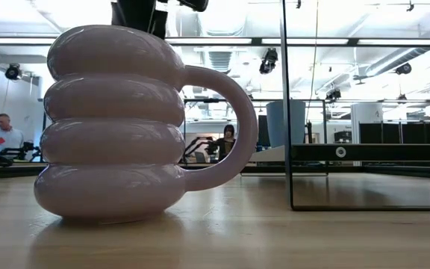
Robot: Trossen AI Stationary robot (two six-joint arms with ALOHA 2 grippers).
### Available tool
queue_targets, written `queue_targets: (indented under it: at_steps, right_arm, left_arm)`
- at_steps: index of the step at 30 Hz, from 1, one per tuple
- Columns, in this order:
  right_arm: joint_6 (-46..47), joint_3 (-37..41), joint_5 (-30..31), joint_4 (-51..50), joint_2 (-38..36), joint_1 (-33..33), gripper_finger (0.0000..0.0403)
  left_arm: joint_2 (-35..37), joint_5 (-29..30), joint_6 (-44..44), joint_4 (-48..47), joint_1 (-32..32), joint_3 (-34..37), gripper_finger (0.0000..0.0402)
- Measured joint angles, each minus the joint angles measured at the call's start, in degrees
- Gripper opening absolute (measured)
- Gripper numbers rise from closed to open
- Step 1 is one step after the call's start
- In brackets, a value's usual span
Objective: Stack small to large cups/mugs on shelf
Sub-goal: Put the purple mug on the shelf
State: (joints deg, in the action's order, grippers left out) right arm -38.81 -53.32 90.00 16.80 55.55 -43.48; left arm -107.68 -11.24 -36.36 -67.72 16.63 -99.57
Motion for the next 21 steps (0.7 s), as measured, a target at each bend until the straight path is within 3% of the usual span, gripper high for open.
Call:
queue_targets:
  at_steps: [5,11,21]
  right_arm:
    - [-0.77,0.00,0.00,-0.13,0.00,0.00,0.0009]
    - [-0.90,0.00,0.00,-0.17,-0.02,0.00,0.0009]
    - [-0.57,0.00,-0.02,-0.33,-0.02,0.00,0.0009]
  left_arm:
    - [-0.01,-0.68,3.54,7.94,2.16,3.37,0.0075]
    - [0.15,5.14,0.78,7.33,2.56,3.31,0.0075]
    - [-0.75,6.85,2.69,7.23,2.55,3.41,0.0075]
